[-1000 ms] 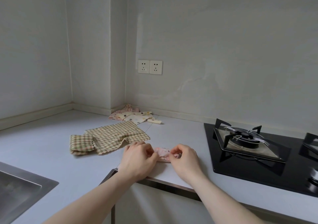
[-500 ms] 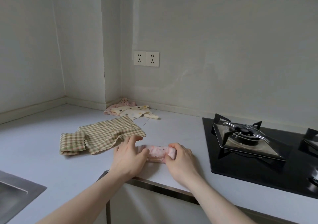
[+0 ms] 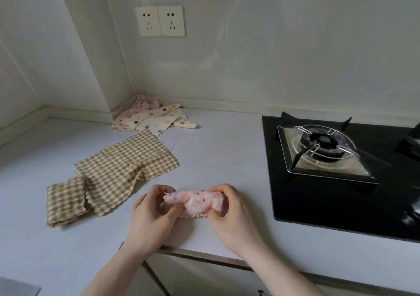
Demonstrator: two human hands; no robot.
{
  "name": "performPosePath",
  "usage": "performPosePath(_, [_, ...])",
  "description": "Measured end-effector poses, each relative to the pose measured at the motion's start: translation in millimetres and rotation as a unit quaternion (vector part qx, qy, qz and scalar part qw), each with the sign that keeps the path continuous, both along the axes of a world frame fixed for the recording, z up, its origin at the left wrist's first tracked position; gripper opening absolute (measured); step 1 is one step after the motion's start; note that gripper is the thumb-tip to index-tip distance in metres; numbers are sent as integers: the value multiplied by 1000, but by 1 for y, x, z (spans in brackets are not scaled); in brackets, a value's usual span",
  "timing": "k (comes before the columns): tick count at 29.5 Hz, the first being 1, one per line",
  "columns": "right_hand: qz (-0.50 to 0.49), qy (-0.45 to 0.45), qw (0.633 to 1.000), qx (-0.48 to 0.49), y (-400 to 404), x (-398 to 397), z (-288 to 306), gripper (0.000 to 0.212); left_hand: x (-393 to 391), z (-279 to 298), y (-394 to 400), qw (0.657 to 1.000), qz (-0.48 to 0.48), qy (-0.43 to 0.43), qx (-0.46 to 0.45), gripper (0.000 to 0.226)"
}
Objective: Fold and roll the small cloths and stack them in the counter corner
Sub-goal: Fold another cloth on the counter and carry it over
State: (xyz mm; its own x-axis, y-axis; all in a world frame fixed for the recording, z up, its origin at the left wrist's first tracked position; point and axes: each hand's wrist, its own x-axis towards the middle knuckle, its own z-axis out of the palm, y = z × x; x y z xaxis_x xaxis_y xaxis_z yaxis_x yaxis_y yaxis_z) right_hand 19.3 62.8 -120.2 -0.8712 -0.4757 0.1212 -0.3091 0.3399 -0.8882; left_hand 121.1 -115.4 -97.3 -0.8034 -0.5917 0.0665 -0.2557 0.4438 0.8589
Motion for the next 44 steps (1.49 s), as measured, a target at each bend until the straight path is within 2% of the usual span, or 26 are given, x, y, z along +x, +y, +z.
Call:
performPosePath(3, [-10,-90,996,8,1,6,22,28,2,21,-2,995,-24,-93,34,31])
performPosePath(7, [-22,-254,966,49,19,24,78,22,15,88,14,972,-57,-174,148,20])
performPosePath(9, [-28,-309,949,47,39,36,113,25,26,130,25,966,-84,-187,156,23])
performPosePath(12, [5,-323,945,54,72,59,181,24,44,191,39,967,-127,-164,145,30])
performPosePath(14, [9,-326,944,49,92,67,221,23,51,215,45,965,-162,-141,152,17])
performPosePath(17, [-2,-319,947,24,124,73,269,32,48,248,62,957,-213,-113,161,10])
performPosePath(19, [-25,-290,957,12,144,73,291,35,35,264,77,951,-247,-101,156,3])
performPosePath(22, [-76,-228,970,19,177,70,311,34,10,285,108,939,-299,-91,141,7])
performPosePath(29, [-194,-177,965,-10,274,68,331,31,-49,319,200,909,-397,-95,88,17])
performPosePath(32, [-236,-174,956,-19,329,68,332,34,-68,327,257,890,-442,-90,70,11])
performPosePath(35, [-268,-170,948,-29,389,68,332,32,-83,332,322,875,-474,-75,66,16])
performPosePath(40, [-295,-175,939,-26,505,63,333,29,-104,334,439,875,-474,-72,62,12])
performPosePath(44, [-307,-180,934,-26,584,54,339,17,-117,334,520,875,-476,-73,53,12])
